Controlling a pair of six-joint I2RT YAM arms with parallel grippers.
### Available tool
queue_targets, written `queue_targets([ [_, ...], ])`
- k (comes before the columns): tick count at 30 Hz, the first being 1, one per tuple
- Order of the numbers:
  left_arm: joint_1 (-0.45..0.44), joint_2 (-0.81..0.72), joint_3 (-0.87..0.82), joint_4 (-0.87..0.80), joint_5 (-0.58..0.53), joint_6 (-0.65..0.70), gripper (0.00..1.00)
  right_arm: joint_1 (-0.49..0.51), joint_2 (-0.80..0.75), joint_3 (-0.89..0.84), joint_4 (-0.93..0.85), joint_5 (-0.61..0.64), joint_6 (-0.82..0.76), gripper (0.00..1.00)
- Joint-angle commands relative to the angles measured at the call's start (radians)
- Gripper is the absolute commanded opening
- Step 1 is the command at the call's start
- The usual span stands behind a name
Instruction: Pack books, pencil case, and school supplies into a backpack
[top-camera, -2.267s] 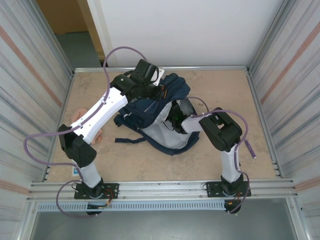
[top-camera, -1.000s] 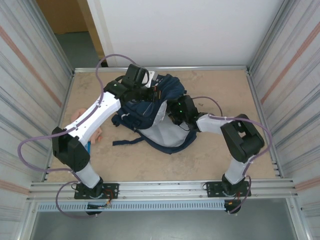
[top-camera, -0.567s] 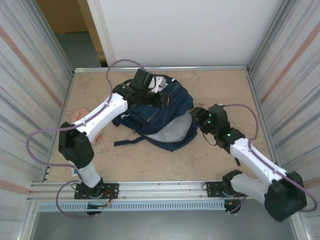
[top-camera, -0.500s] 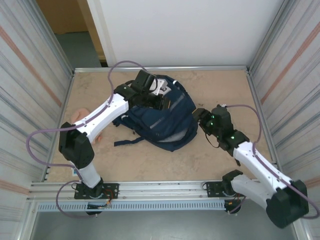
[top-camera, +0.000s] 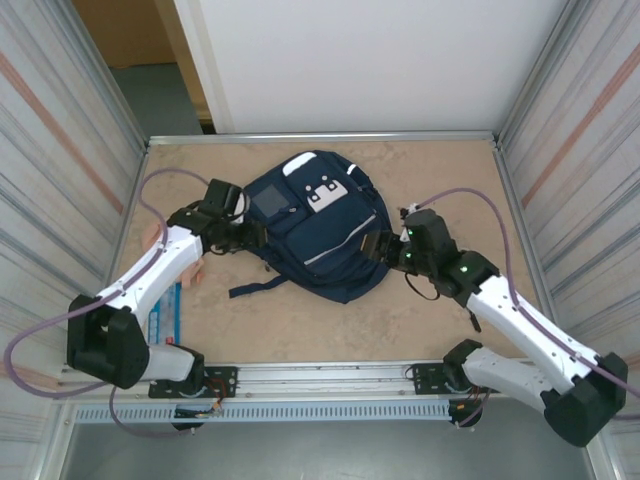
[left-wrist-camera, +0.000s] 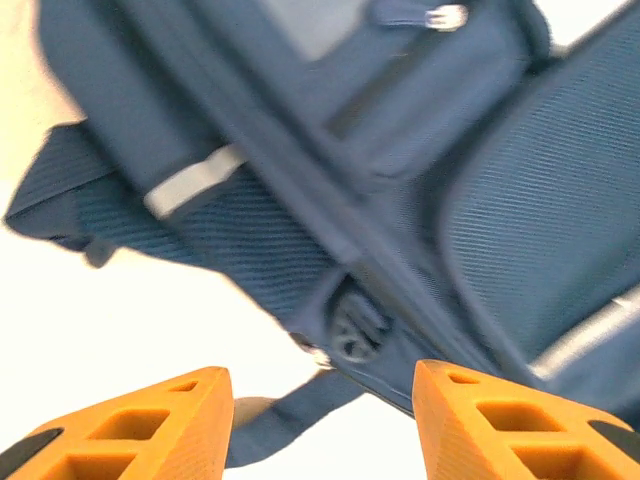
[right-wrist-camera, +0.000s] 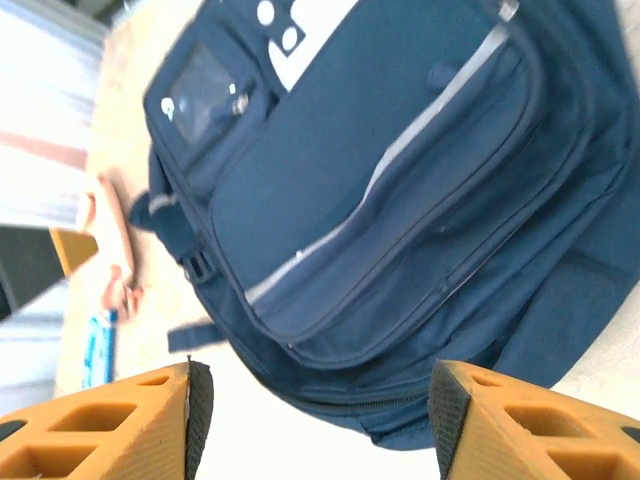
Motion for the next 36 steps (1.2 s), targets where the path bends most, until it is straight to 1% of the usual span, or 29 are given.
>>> queue_targets([
  [1,0.035,0.023,-0.058,0.132,0.054,-0.064,0.51,0.067,0.073,0.023,0.01,-0.02,-0.035,0.61],
  [4,0.037,0.104,-0.035,0.172,0.063,-0.061,0.52,0.156,0.152,0.03,0.043,0.012,-0.043,0.61],
  [6,0.037,0.162,-0.008,0.181,0.062,-0.07,0.53,0.196,0.202,0.042,0.041,0.057,-0.042,0.62],
  [9,0.025,0.224,-0.009,0.244,0.054,-0.074,0.53,0.23,0.272,0.048,0.052,0.1,-0.046,0.63],
  [11,0.011,0.254,-0.021,0.297,0.045,-0.066,0.49,0.237,0.31,0.04,0.063,0.106,-0.042,0.64],
  [13,0.002,0.275,-0.023,0.31,0.051,-0.066,0.41,0.24,0.343,0.031,0.076,0.111,-0.04,0.64],
  [15,-0.006,0.264,-0.041,0.312,0.05,-0.058,0.27,0.239,0.377,0.032,0.054,0.149,-0.031,0.63],
  [17,-0.024,0.223,-0.08,0.322,-0.017,-0.057,0.23,0.225,0.422,0.046,0.048,0.162,-0.06,0.63],
  [18,-0.028,0.197,-0.104,0.334,-0.03,-0.057,0.18,0.215,0.45,0.049,0.056,0.172,-0.081,0.63],
  [19,-0.031,0.179,-0.125,0.343,-0.026,-0.062,0.12,0.207,0.472,0.054,0.062,0.188,-0.097,0.63],
  [20,-0.032,0.154,-0.145,0.348,-0.011,-0.072,0.03,0.191,0.497,0.063,0.072,0.195,-0.128,0.63],
  [21,-0.034,0.133,-0.16,0.346,0.005,-0.081,0.0,0.169,0.521,0.075,0.078,0.194,-0.158,0.63],
  [23,-0.058,0.097,-0.182,0.326,-0.005,-0.092,0.0,0.124,0.556,0.095,0.095,0.2,-0.216,0.63],
  [24,-0.087,0.075,-0.191,0.314,-0.041,-0.096,0.0,0.1,0.574,0.105,0.112,0.195,-0.254,0.63],
  [25,-0.111,0.058,-0.197,0.303,-0.066,-0.099,0.0,0.074,0.588,0.116,0.126,0.18,-0.285,0.64],
  [26,-0.134,0.037,-0.205,0.296,-0.08,-0.117,0.0,0.04,0.607,0.138,0.138,0.135,-0.32,0.65],
  [27,-0.152,0.017,-0.212,0.299,-0.079,-0.142,0.0,0.012,0.626,0.162,0.137,0.104,-0.345,0.65],
  [30,-0.183,-0.038,-0.241,0.322,-0.042,-0.235,0.0,-0.041,0.666,0.226,0.123,0.085,-0.384,0.65],
  [34,-0.21,-0.084,-0.271,0.352,-0.04,-0.331,0.0,-0.072,0.634,0.276,0.091,0.073,-0.395,0.65],
  [36,-0.211,-0.092,-0.285,0.367,-0.022,-0.382,0.0,-0.069,0.582,0.274,0.064,0.101,-0.396,0.65],
])
